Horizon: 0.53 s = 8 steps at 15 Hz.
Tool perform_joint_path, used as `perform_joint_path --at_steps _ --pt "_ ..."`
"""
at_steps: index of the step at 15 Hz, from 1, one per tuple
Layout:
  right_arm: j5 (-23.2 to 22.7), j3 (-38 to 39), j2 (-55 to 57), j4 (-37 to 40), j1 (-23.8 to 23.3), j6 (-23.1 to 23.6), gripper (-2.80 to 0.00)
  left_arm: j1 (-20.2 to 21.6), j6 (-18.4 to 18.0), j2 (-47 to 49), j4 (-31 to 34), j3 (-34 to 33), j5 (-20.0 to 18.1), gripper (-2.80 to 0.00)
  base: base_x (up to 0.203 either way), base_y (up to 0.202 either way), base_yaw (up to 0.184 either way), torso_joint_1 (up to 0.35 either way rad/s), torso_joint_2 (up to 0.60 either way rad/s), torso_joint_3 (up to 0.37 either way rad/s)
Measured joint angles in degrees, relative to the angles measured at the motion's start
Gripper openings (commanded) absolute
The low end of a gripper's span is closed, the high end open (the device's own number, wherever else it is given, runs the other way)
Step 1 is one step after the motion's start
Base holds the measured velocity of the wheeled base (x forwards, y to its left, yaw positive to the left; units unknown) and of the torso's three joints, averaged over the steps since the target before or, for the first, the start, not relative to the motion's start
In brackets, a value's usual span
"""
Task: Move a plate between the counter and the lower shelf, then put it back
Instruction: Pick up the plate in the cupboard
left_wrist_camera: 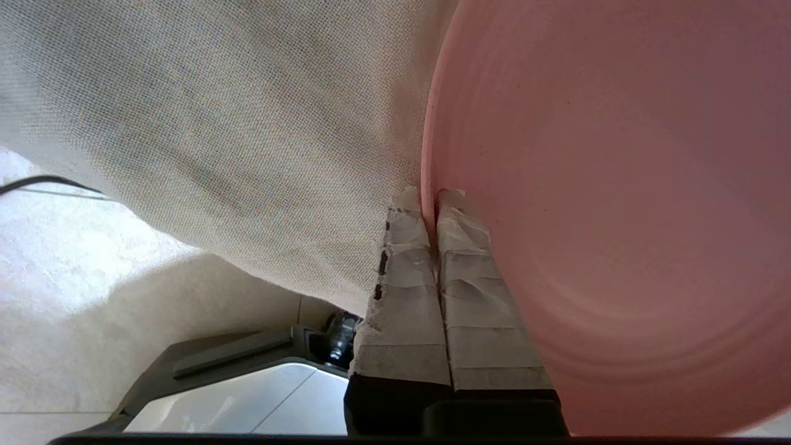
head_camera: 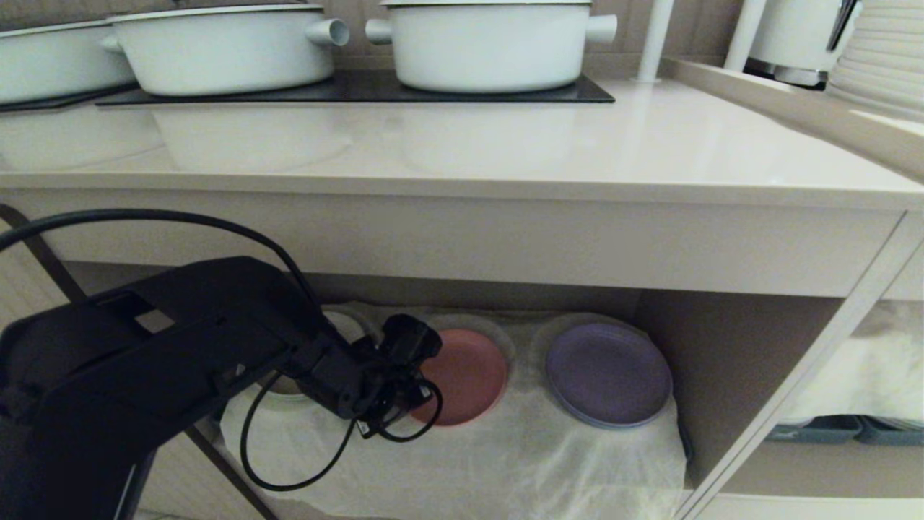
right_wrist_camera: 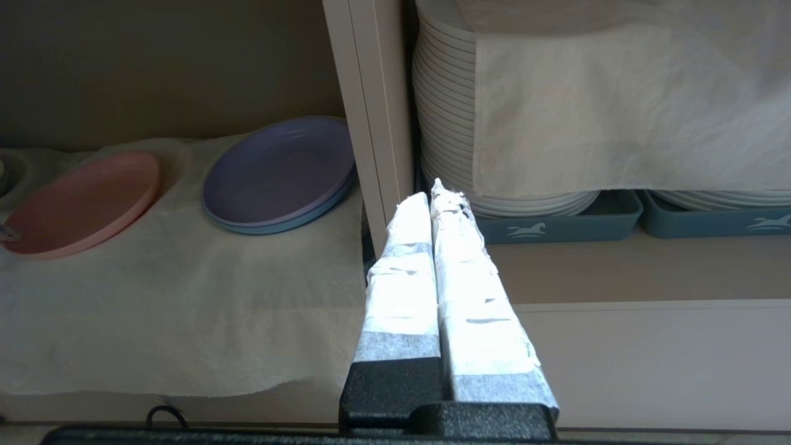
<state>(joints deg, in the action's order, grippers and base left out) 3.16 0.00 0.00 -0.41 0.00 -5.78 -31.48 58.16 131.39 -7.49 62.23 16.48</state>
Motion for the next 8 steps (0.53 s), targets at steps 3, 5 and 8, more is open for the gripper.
perform_joint_path --at_steps 3,5,8 --pt "0.0 0.0 0.0 0.0 0.0 0.0 -2.8 0.0 0.2 -0.4 0.1 -0.2 0.3 -2.8 0.0 0.0 0.0 0.0 0.0 0.0" --pt "0.0 0.0 0.0 0.0 0.0 0.0 -2.8 0.0 0.2 -1.2 0.4 -0.5 0.1 -2.8 0.0 0.0 0.0 0.0 0.0 0.0" --pt "0.0 0.0 0.0 0.0 0.0 0.0 -2.8 0.0 0.3 -2.4 2.0 -1.1 0.0 -2.8 0.0 0.0 0.0 0.0 0.0 0.0"
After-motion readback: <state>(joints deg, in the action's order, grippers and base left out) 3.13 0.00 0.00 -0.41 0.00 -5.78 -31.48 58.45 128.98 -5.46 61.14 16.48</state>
